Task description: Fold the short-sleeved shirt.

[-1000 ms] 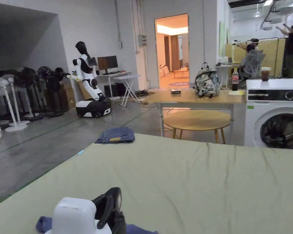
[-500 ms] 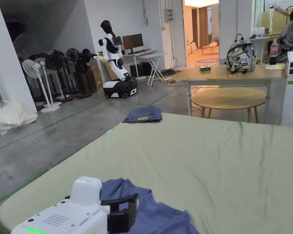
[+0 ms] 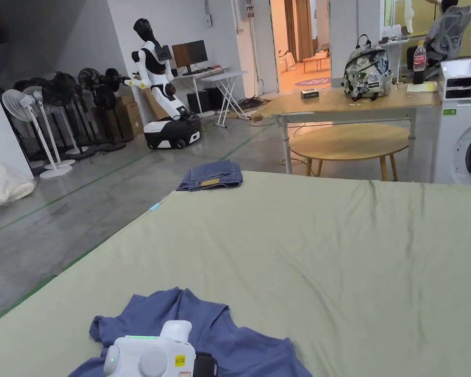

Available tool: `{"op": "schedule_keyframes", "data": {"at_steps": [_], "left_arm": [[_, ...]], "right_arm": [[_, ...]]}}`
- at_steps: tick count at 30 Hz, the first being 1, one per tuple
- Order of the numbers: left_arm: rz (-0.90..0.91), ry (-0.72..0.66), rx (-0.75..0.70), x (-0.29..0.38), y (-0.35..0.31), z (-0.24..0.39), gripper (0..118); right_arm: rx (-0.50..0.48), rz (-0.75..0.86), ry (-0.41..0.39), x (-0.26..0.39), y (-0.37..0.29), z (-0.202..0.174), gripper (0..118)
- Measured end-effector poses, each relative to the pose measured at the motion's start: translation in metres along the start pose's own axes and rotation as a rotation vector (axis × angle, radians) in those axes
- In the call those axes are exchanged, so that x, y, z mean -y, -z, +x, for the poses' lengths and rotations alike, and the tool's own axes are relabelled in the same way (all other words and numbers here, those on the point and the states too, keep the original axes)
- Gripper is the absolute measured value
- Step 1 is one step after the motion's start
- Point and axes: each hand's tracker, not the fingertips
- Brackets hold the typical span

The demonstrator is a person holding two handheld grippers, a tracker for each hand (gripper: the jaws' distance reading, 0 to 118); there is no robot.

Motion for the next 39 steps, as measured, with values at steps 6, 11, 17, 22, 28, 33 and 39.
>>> {"op": "schedule_keyframes", "data": {"at_steps": [6,11,17,22,28,33,39], "left_arm": [[-0.049,0.043,0.009,-0.010,-0.002,0.015,0],[0.168,-0.275,0.186,-0.041,-0.054,-0.019,0],[0.435,-0.124,0.004,-0.154,-0.212,-0.018,0],[0.693,0.028,-0.069,-0.236,-0.317,0.016,0],[0.686,0.241,0.023,-0.230,-0.298,0.126,0],[0.530,0.274,0.324,-0.140,-0.180,0.236,0],[0.159,0.374,0.654,0.037,-0.069,0.414,0]], "right_arm": [[-0.033,-0.036,0.036,0.010,0.001,0.003,0],[0.000,0.000,0.012,0.005,-0.021,0.013,0],[0.031,0.054,0.077,-0.001,-0.037,0.034,0],[0.043,0.067,0.119,0.004,-0.044,0.045,0],[0.064,0.086,0.161,0.006,-0.057,0.055,0],[0.111,0.108,0.147,0.007,-0.081,0.063,0],[0.223,0.136,0.173,0.014,-0.120,0.088,0]]}}
